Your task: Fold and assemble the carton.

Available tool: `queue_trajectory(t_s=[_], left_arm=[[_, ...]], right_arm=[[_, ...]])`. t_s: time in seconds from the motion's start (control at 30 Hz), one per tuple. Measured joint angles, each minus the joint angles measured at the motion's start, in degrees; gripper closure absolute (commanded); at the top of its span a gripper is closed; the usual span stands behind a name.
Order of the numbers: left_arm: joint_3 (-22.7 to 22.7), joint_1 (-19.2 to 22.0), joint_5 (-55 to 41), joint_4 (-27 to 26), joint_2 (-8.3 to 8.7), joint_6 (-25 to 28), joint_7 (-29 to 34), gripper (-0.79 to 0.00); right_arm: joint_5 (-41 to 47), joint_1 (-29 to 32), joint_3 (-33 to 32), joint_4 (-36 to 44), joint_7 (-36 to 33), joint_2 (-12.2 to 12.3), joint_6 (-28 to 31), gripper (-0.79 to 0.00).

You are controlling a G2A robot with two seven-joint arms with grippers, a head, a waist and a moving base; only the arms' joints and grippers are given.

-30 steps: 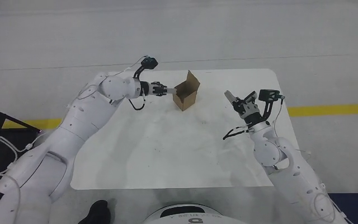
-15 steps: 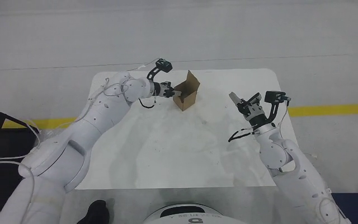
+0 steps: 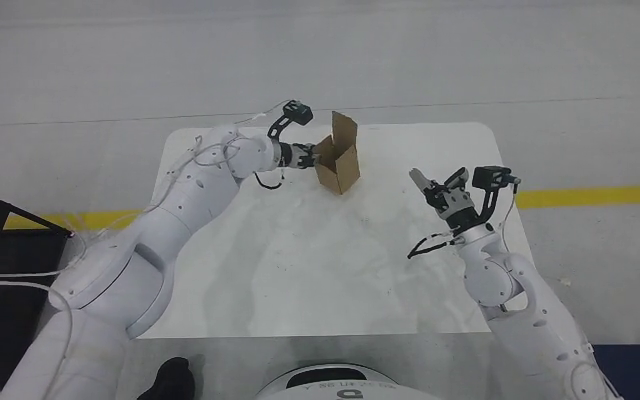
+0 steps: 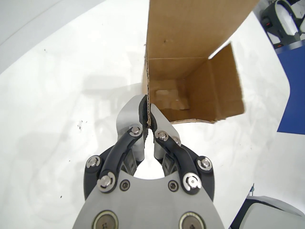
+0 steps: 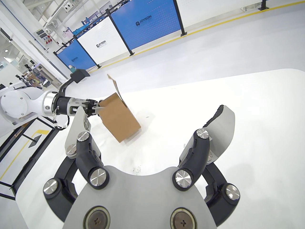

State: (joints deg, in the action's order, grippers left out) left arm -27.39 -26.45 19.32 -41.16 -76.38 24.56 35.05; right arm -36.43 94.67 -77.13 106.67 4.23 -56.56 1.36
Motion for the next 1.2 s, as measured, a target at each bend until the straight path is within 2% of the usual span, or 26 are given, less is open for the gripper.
queue_trajectory(t_s=[0.07,0.1,0.17,0.23,0.27,0.33,0.4,0.47,0.57,0.67,0.73,0.77,0.8,0.87,0.93,0.97,1.0,1.07,1.2], left_arm=[[-1.7,-0.5,0.5,-1.6,0.92,-3.2,-0.6,0.0],[-2.7,-0.9,1.1,-2.9,1.57,-6.6,-0.8,0.0],[-4.3,-1.9,3.1,-6.2,2.71,-12.8,-1.1,-0.099],[-6.3,-3.9,5.7,-11.7,4.31,-21.3,0.3,-0.212],[-7.3,-5.0,7.0,-14.5,5.07,-25.1,1.2,-0.231],[-9.5,-8.2,10.4,-22.1,7.0,-33.1,4.3,-0.209],[-11.8,-11.6,13.2,-29.5,8.78,-37.9,7.0,-0.194],[-14.8,-16.3,16.3,-37.9,10.89,-41.2,9.9,-0.219],[-19.3,-23.1,19.6,-48.1,13.46,-42.7,13.3,-0.234],[-23.6,-29.1,21.2,-55.3,15.34,-41.6,15.5,-0.369],[-26.8,-32.2,21.0,-58.6,16.26,-40.9,16.0,-0.416],[-28.4,-33.3,20.5,-59.5,16.59,-40.8,16.0,-0.499],[-30.0,-34.3,19.8,-60.1,16.89,-40.6,16.0,-0.533],[-34.3,-36.0,17.2,-60.3,17.52,-40.0,16.1,-0.545],[-38.7,-36.9,14.5,-58.6,18.07,-38.9,16.0,-0.625],[-40.5,-37.0,13.5,-57.7,18.27,-38.3,16.0,-0.727],[-42.8,-37.1,11.9,-56.3,18.5,-37.3,15.8,-0.785],[-45.8,-37.1,9.5,-54.4,18.8,-35.5,15.7,-0.785],[-52.2,-38.0,2.1,-51.5,19.33,-32.2,16.4,-0.785]], right_arm=[[-1.7,0.5,0.1,0.7,0.0,-0.1,-0.3,-0.785],[-2.9,0.7,0.3,1.1,-0.1,-0.1,-0.6,-0.785],[-4.6,1.0,0.7,1.8,-0.3,-0.2,-1.0,-0.785],[-6.2,0.9,1.4,2.4,-0.9,-0.4,-1.5,-0.785],[-6.9,0.8,1.7,2.6,-1.2,-0.5,-1.7,-0.785],[-8.3,0.5,2.5,2.8,-1.8,-0.7,-2.1,-0.785],[-9.0,0.2,3.0,3.0,-2.1,-0.8,-2.0,-0.785],[-9.5,0.1,3.3,3.2,-2.3,-1.0,-1.8,-0.773],[-10.1,0.2,3.4,3.4,-2.3,-1.2,-1.5,-0.776],[-10.4,0.4,3.4,3.6,-2.5,-1.3,-1.1,-0.785],[-10.5,0.4,3.3,3.6,-2.6,-1.5,-1.0,-0.785],[-10.6,0.4,3.3,3.6,-2.6,-1.5,-1.1,-0.785],[-10.6,0.3,3.3,3.4,-2.6,-1.6,-1.3,-0.785],[-10.8,-0.3,3.5,2.9,-2.6,-1.9,-2.2,-0.785],[-12.0,-2.0,4.3,1.8,-3.0,-2.2,-4.5,-0.785],[-13.3,-3.2,5.0,1.3,-3.4,-2.4,-6.4,-0.785],[-15.3,-5.1,6.3,0.6,-3.9,-2.8,-9.3,-0.785],[-17.0,-7.3,7.9,0.2,-4.7,-3.2,-12.8,-0.785],[-16.8,-7.1,7.7,0.3,-4.7,-3.2,-12.5,-0.785]])
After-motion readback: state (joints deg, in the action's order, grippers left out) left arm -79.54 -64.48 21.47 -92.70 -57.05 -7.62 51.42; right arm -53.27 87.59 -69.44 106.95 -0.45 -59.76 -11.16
